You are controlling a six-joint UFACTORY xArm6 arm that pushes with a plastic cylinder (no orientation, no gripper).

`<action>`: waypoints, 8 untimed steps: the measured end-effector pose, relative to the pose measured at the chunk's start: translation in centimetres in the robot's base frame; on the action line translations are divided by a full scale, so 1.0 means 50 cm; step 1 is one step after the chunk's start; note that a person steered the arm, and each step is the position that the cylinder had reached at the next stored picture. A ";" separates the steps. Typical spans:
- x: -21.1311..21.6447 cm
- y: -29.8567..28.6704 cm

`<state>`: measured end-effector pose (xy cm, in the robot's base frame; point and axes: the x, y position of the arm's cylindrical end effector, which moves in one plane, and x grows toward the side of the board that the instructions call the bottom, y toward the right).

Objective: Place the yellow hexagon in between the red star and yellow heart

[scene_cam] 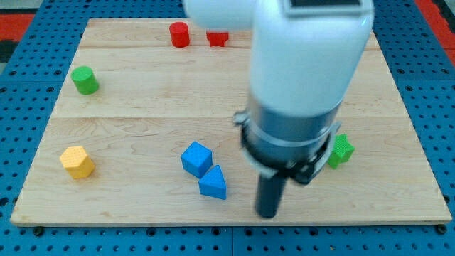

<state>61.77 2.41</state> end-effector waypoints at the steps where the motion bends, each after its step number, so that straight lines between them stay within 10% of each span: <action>1: -0.005 -0.268; 3: -0.188 -0.416; 6: -0.099 -0.502; 8: -0.234 -0.530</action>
<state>50.06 -24.09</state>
